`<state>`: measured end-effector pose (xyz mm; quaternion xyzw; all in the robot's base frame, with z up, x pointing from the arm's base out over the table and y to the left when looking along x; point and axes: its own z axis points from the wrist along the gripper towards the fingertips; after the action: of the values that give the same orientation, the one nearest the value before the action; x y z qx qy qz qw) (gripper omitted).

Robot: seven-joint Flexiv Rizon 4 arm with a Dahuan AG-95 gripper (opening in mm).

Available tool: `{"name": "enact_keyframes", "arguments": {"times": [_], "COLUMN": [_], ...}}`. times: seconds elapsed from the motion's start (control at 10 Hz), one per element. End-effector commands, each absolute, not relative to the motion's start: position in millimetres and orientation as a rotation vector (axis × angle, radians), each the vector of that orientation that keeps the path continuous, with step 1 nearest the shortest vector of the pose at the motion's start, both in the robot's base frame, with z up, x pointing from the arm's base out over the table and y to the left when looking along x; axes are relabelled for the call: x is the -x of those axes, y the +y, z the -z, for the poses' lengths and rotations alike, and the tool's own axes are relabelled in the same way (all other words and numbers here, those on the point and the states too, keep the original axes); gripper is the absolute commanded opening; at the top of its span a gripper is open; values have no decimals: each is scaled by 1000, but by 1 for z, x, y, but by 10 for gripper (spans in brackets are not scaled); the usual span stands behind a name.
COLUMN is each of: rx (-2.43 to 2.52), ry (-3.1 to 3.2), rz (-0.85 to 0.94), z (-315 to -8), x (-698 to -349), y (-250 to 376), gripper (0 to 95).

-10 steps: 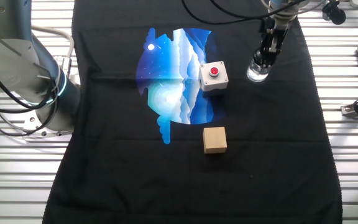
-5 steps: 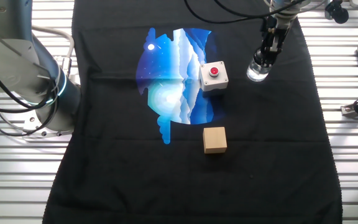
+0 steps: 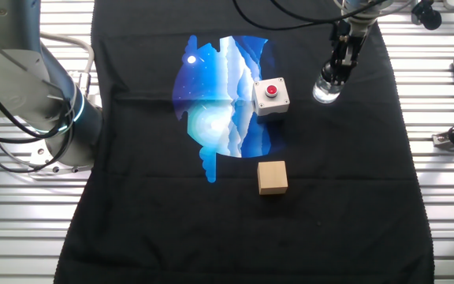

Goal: Screw the lid onto the jar

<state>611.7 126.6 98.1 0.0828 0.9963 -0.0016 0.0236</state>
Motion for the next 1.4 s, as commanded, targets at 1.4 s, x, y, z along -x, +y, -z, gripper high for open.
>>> {"name": "enact_keyframes", "arguments": {"times": [1.4], "rx": [-230], "ry": [3085], "rz": [-3], "z": [-99], "x": [-611], "y": [127], "gripper": [0]}}
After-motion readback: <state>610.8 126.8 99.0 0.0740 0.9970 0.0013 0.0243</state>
